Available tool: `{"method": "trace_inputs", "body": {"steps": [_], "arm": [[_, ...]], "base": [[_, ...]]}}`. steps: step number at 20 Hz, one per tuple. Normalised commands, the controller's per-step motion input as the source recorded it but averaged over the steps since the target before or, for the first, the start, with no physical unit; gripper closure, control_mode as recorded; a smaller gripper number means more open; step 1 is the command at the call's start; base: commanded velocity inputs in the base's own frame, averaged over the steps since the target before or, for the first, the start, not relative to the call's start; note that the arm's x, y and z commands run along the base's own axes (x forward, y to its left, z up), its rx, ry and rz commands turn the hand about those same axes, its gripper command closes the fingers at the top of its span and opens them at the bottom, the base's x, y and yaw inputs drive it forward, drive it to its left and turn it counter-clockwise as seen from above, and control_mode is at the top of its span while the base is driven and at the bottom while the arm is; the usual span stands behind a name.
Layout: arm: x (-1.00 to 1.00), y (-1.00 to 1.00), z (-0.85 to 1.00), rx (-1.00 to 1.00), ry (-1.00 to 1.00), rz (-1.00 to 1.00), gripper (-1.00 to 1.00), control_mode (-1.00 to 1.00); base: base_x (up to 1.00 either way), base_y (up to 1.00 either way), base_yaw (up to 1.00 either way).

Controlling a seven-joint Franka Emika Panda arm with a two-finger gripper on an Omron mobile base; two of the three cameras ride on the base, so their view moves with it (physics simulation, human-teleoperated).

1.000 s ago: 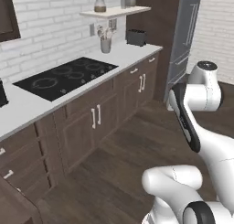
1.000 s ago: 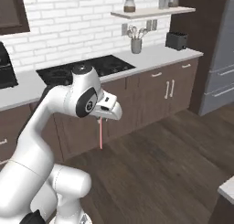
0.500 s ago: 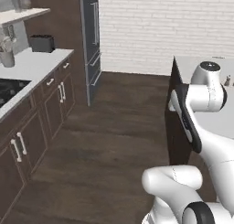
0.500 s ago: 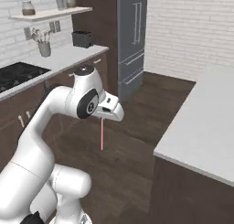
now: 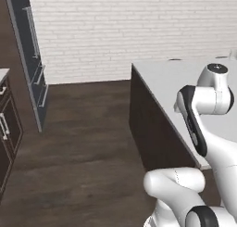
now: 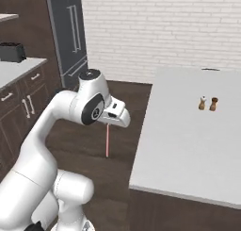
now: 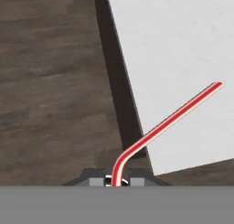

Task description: Take a straw from the drawer in front and place it inside the glass cup on the dining counter.

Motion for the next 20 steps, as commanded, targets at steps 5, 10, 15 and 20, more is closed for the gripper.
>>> {"method": "trace_inputs", "body": {"steps": [5, 10, 15, 20], "arm": [[0.0, 0.0, 0.0, 0.0, 0.0, 0.0, 1.0, 1.0], [0.0, 0.0, 0.0, 0.0, 0.0, 0.0, 1.0, 1.0], [0.0, 0.0, 0.0, 0.0, 0.0, 0.0, 1.0, 1.0], [0.0, 0.0, 0.0, 0.0, 0.0, 0.0, 1.0, 1.0]], "base": [[0.79, 0.86, -0.46], [0.27, 1.0, -0.43], [0.41, 1.0, -0.41], [0.86, 1.0, -0.39]]}}
